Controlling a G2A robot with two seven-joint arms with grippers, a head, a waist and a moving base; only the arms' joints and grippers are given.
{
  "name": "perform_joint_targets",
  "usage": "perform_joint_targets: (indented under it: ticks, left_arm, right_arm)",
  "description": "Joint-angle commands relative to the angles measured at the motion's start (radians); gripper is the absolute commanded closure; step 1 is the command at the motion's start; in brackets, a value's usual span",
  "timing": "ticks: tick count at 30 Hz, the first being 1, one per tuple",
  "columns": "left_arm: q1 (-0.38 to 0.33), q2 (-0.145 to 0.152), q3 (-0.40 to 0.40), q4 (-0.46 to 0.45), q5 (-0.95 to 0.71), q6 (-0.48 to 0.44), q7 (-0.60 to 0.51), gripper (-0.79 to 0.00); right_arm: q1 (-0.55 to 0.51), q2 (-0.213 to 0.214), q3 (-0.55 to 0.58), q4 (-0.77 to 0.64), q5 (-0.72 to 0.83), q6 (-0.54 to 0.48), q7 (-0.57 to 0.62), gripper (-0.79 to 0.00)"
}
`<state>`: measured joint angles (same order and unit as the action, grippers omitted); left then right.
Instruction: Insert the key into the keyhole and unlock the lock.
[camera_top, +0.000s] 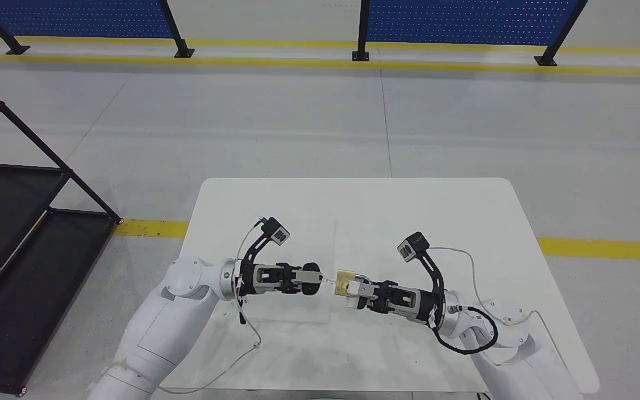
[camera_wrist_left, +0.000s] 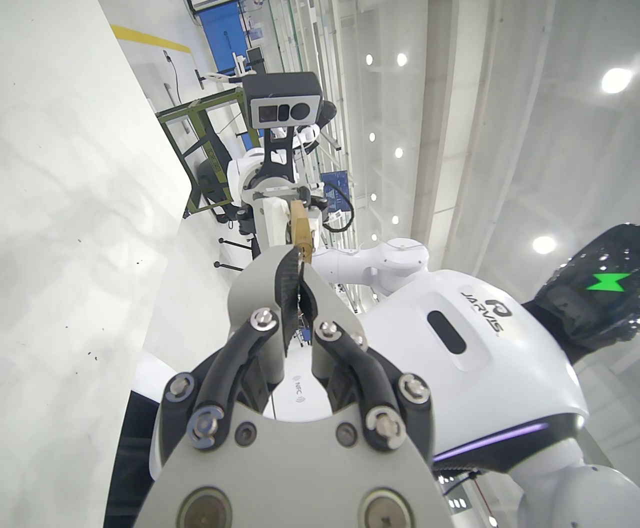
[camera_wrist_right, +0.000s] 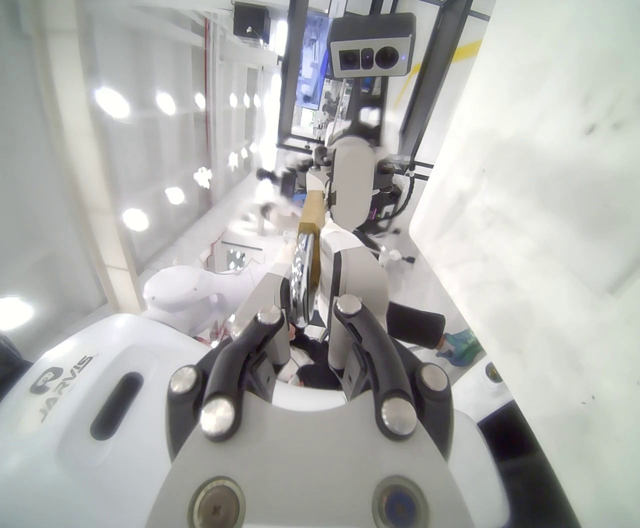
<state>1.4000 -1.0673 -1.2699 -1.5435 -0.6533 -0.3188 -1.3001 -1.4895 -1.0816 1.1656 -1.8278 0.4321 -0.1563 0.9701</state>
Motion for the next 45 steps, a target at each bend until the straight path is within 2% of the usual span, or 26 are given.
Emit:
perform_joint_targets:
  ticks: [1, 26, 38, 45]
  left_arm:
    - [-0.002, 0.0, 0.002, 0.001, 0.0, 0.001, 0.002, 0.0]
    - [-0.006, 0.004, 0.014, -0.003, -0.009, -0.002, -0.009, 0.0]
    - [0.017, 0.02, -0.072, 0.005, -0.069, -0.034, -0.06, 0.0]
    - [0.018, 0.021, -0.074, 0.005, -0.069, -0.034, -0.062, 0.0]
  right_arm:
    - [0.0, 0.0, 0.0, 0.0, 0.0, 0.0, 0.0, 0.0]
    - [0.0, 0.0, 0.0, 0.0, 0.0, 0.0, 0.0, 0.0]
    - [0.0, 0.0, 0.0, 0.0, 0.0, 0.0, 0.0, 0.0]
    - [0.0, 0.0, 0.0, 0.0, 0.0, 0.0, 0.0, 0.0]
